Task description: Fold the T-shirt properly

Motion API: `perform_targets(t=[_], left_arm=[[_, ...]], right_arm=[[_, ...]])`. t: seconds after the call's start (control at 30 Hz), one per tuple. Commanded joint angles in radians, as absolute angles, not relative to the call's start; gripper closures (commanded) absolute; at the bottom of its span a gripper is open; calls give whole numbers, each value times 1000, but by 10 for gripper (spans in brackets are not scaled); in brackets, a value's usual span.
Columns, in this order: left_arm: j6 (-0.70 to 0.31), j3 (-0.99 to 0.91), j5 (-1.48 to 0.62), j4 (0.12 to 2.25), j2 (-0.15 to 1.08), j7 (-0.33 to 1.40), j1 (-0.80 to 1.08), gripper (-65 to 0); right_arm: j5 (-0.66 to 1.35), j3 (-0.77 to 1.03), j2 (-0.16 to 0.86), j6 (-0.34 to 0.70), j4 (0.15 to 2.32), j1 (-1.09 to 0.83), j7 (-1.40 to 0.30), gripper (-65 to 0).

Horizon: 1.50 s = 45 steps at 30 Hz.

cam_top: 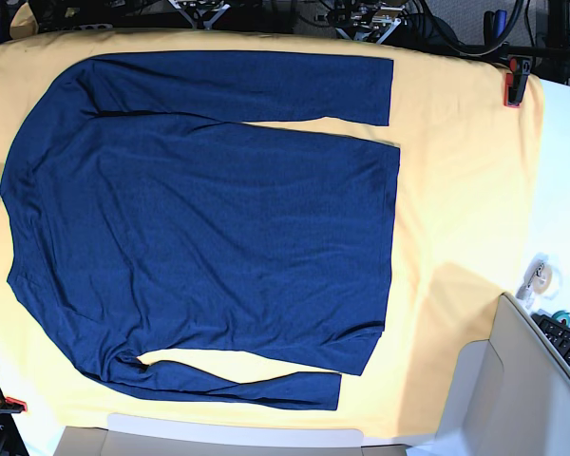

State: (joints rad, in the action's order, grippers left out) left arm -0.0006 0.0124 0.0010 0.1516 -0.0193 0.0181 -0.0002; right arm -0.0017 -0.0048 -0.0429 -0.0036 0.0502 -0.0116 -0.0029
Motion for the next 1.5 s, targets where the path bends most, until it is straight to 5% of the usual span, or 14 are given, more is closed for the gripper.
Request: perform_targets(t=[0.0,1.27,1.47], left_arm=[[-2,12,5,157,-21,5,-2,0],[-2,8,-1,157,-21,2,2,0],[-2,12,-1,392,-15,7,154,0]], right_arm=[[-4,-2,-48,1,53,-15,5,0],[-4,-4,-48,1,108,-39,7,0],[-4,-4,-47,-1,265,-128,2,0]])
